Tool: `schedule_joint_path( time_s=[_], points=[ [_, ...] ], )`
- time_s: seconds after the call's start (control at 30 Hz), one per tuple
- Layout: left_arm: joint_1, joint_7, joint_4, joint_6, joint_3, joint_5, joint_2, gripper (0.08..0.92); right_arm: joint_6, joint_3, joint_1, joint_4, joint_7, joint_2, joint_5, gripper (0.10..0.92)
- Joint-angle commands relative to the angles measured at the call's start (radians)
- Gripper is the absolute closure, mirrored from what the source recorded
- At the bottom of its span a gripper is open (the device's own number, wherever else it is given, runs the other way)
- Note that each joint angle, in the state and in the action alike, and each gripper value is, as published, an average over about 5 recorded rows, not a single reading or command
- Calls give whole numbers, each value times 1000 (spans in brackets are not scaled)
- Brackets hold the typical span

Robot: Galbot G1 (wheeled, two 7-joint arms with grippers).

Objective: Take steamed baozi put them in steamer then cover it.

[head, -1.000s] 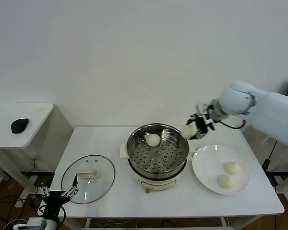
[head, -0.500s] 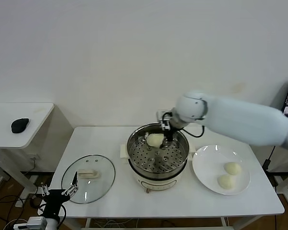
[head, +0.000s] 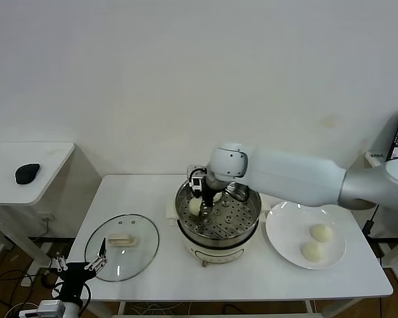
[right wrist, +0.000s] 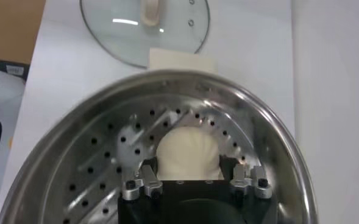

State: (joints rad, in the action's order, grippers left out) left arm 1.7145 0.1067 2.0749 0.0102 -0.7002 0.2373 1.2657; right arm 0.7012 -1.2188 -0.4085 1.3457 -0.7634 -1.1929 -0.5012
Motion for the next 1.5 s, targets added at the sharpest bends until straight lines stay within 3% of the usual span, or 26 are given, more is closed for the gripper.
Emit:
schedule_joint_path(
  time_s=[0.03, 0.17, 0.43, 0.83, 1.17, 1.5],
  points=[
    [3, 0, 6, 1, 2, -4, 4, 177, 19, 7, 31, -62, 7, -57, -2, 403],
    [5, 0, 6, 2, 2, -5, 5, 177, 17, 12, 13, -32, -24, -26, 1, 373],
    [2, 0, -9, 10, 7, -8, 5, 177, -67, 1, -152, 112, -216, 181, 74, 210],
    [5, -1, -17, 16, 7, -8, -14, 177, -297, -99, -329, 360, -438, 662, 267, 203],
    [1, -1, -27, 17, 18, -18, -18, 177, -412, -2, -140, 377, -456, 880, 429, 203],
    [-3, -1, -35, 17, 16, -19, -23, 177, -483, 365, 340, 330, -420, 974, 588, 203]
  ],
)
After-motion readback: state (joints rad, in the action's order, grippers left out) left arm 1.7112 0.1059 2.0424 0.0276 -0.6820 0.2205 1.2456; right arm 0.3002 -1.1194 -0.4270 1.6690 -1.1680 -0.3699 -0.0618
